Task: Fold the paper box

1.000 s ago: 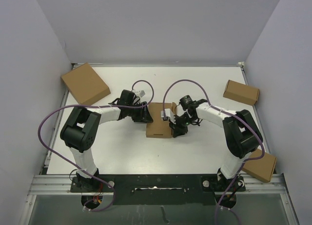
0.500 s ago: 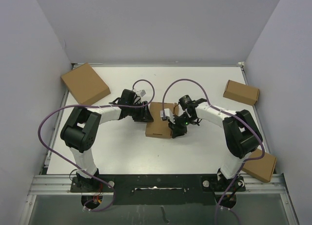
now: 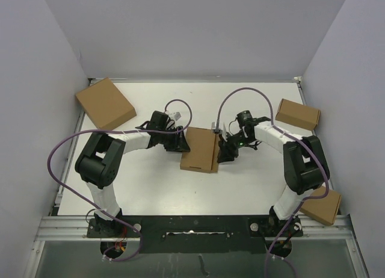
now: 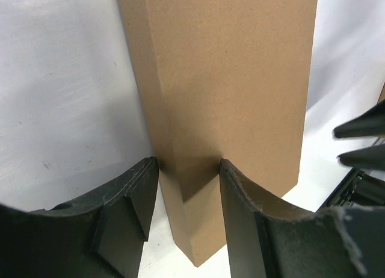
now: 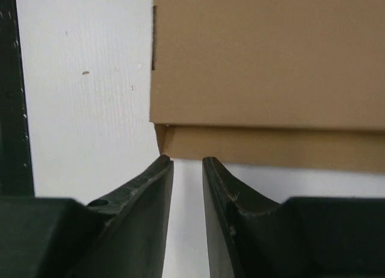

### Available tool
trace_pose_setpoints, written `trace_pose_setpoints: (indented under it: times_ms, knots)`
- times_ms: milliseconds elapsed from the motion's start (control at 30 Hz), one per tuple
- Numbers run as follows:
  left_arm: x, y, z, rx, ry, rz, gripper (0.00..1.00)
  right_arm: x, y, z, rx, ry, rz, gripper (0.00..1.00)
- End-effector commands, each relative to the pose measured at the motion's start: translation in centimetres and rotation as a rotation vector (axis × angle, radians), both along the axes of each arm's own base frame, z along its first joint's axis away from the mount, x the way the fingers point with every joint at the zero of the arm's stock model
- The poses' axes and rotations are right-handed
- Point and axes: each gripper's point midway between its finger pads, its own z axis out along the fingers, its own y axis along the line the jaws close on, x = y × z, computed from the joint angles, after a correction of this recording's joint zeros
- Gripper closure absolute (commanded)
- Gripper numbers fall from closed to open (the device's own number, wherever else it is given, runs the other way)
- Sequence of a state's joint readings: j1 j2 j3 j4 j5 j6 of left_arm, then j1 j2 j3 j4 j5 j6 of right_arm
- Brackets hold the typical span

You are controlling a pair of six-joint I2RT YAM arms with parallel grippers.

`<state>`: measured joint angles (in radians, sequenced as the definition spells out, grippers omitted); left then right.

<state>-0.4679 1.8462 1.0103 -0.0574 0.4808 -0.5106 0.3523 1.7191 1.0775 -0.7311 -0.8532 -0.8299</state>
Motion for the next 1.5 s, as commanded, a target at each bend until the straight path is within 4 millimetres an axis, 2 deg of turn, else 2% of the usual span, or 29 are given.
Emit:
trace_pose_setpoints:
  times_ms: [0,133,267,400,600,800,1000,1167,1300,1467]
  knots:
    - [0.4,-0.5,0.7,-0.005,-0.023,-0.028,0.56,4.3,-1.2,4.8,0.218,0.134,-0.303,0.70]
    - [0.4,-0.5,0.8,-0.003,-0.022,-0.027,0.56,5.9,-3.4,4.5,0.351,0.418,-0.575,0.51]
    - [0.4,-0.5,0.7,-0.005,-0.018,-0.023,0.56,6.3,-3.5,2.8,0.339,0.566,-0.710,0.28]
    - [0.4,-0.5,0.9,-0.005,-0.014,-0.018,0.56,5.9,-2.3,2.0,0.316,0.661,-0.737,0.25]
    - [0.2,-0.7,1.1,-0.007,-0.009,-0.010,0.56,4.6,-1.3,0.4,0.212,0.768,-0.814,0.28]
    - [-0.2,-0.9,0.9,-0.012,0.010,0.013,0.56,3.3,-0.3,-1.2,0.090,0.759,-0.879,0.29]
    - [-0.6,-1.2,1.1,-0.021,0.013,0.022,0.56,3.1,-0.1,-2.1,0.029,0.768,-0.911,0.31]
    - [-0.7,-1.8,1.7,-0.036,0.007,0.018,0.56,3.2,0.7,-2.4,0.009,0.736,-0.892,0.42]
    - [-0.8,-2.2,2.4,-0.051,-0.002,0.018,0.56,3.6,0.3,-2.7,-0.017,0.693,-0.911,0.56]
    - [-0.8,-2.5,3.4,-0.073,-0.015,0.021,0.55,4.2,-0.6,-3.3,-0.054,0.639,-0.935,0.63]
